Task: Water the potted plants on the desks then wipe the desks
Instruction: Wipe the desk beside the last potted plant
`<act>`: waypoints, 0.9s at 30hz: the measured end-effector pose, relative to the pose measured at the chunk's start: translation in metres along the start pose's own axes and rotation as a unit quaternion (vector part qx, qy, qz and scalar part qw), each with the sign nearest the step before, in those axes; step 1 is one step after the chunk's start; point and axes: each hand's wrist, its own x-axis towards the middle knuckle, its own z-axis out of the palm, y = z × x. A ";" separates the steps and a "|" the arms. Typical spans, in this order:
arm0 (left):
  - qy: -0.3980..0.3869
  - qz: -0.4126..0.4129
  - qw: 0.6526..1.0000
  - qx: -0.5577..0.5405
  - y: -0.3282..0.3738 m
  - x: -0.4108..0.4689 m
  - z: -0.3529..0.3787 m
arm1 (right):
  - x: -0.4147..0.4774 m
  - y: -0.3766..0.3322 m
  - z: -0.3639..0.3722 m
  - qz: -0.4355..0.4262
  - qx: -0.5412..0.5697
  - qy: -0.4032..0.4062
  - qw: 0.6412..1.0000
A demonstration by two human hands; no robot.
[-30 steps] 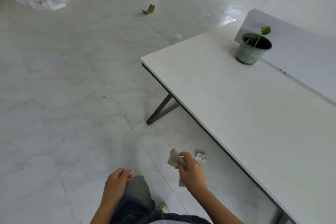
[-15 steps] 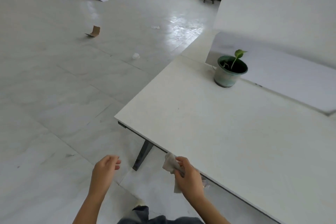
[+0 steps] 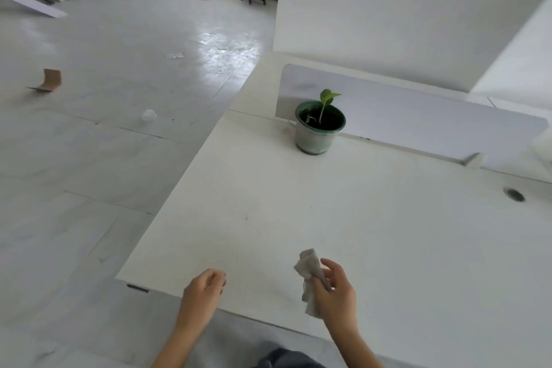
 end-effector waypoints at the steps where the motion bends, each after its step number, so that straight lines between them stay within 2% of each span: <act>1: 0.003 0.010 1.000 0.008 0.008 0.008 0.003 | 0.011 -0.005 -0.005 0.017 0.045 0.011 0.999; 4: 0.012 0.038 0.998 0.040 0.035 0.036 0.016 | 0.050 -0.019 -0.026 0.083 0.175 0.043 0.980; 7: 0.034 0.055 0.994 0.086 0.056 0.063 0.042 | 0.089 -0.026 -0.055 0.116 0.237 0.058 0.963; 11: 0.052 0.079 0.981 0.171 0.077 0.099 0.076 | 0.148 -0.034 -0.087 0.083 0.206 0.097 0.970; 15: 0.050 0.120 0.941 0.312 0.094 0.124 0.096 | 0.216 -0.052 -0.107 0.015 0.144 0.145 0.979; 17: 0.063 0.146 0.921 0.355 0.103 0.138 0.097 | 0.249 -0.065 -0.108 -0.036 0.093 0.148 0.984; 19: 0.056 0.152 0.905 0.394 0.108 0.156 0.097 | 0.282 -0.074 -0.100 -0.059 0.029 0.103 0.993; 21: 0.043 0.131 0.887 0.440 0.108 0.176 0.095 | 0.317 -0.068 -0.087 -0.069 -0.116 0.038 0.990; 23: 0.047 0.114 0.872 0.473 0.107 0.188 0.091 | 0.343 -0.060 -0.073 -0.060 -0.280 -0.002 0.958; 27: 0.041 0.083 0.859 0.504 0.082 0.201 0.080 | 0.367 -0.044 -0.053 -0.032 -0.405 -0.041 0.913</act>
